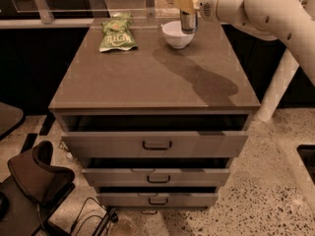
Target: Pick redbull can from white bowl and place on counter
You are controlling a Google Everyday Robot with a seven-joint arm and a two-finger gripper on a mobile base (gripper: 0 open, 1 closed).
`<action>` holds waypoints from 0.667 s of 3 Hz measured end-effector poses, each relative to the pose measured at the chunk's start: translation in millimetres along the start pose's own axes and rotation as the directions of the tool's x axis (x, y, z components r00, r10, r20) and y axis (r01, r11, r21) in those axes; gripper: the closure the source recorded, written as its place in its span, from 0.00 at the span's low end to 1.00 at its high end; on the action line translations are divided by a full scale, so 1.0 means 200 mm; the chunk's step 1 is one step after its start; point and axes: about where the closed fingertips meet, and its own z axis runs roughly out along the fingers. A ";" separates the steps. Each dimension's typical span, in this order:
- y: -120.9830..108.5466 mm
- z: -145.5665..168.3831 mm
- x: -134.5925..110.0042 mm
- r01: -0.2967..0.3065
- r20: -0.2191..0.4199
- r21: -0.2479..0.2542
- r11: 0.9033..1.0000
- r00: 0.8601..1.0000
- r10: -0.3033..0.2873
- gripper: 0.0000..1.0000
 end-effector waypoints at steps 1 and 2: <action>0.20 -0.08 0.02 -0.019 0.004 -0.029 0.999 1.000 0.019 1.00; 0.49 -0.10 0.08 -0.057 0.010 -0.105 0.993 0.998 0.058 1.00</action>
Offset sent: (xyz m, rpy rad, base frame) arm -0.1083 0.0918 -0.0494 0.0775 0.0712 0.1567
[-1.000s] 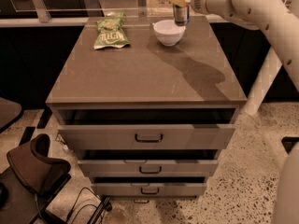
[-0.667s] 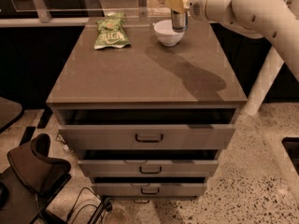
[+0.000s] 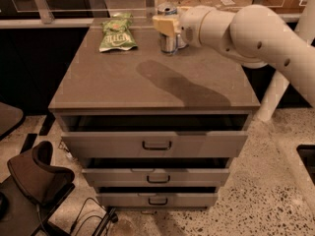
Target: Pick redbull can from white bowl and place on counter
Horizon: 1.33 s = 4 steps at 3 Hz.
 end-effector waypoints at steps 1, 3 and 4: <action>0.17 0.05 0.09 -0.034 0.017 -0.066 0.997 0.999 0.036 1.00; 0.35 0.20 0.22 -0.062 0.037 -0.223 0.973 0.997 0.072 1.00; 0.39 0.25 0.26 -0.067 0.026 -0.265 0.962 0.997 0.077 1.00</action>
Offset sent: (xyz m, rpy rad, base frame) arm -0.0210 0.0772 -0.0659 0.1023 0.0515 0.2652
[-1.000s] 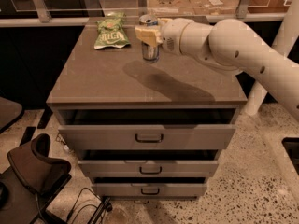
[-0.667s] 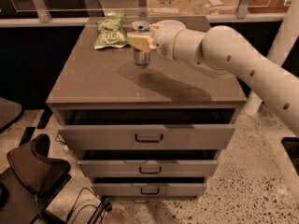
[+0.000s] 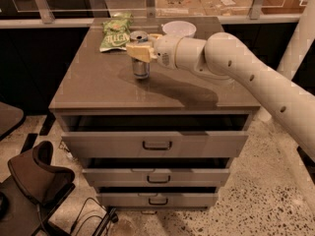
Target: Pick redbull can from white bowl and place on counter
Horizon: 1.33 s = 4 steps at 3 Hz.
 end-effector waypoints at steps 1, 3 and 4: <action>0.02 0.04 0.04 -0.001 -0.018 -0.031 1.000 1.000 0.000 1.00; 0.03 0.06 0.04 -0.001 -0.017 -0.038 0.999 1.000 0.000 0.58; 0.04 0.07 0.03 0.000 -0.017 -0.042 0.999 1.000 0.000 0.36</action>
Offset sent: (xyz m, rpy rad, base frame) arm 0.0011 0.0064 -0.0074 -0.0121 0.0111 0.0258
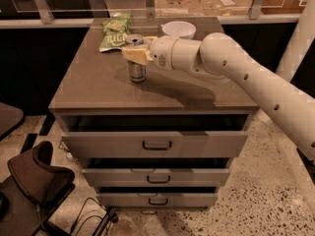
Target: Pick redbull can from white bowl and place on counter
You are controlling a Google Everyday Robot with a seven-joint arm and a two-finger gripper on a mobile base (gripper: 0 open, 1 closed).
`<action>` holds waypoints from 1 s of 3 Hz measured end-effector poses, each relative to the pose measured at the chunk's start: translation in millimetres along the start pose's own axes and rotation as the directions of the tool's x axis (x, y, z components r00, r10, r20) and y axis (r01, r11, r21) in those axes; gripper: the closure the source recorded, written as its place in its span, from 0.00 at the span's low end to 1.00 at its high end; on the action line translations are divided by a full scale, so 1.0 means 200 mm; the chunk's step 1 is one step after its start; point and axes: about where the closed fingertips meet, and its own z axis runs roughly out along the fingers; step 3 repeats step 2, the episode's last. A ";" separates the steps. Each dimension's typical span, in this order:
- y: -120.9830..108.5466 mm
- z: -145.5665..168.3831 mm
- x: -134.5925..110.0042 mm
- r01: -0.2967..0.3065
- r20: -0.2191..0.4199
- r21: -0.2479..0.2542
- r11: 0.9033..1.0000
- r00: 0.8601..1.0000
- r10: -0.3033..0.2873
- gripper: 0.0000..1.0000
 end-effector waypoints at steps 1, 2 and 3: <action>0.01 0.01 0.00 0.000 0.000 -0.004 1.000 1.000 0.000 0.12; 0.02 0.02 0.00 0.000 0.000 -0.008 1.000 1.000 0.000 0.00; 0.02 0.02 0.00 0.000 0.000 -0.008 1.000 1.000 0.000 0.00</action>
Offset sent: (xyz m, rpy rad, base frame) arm -0.0006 0.0026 0.0000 0.0002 0.0002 0.0040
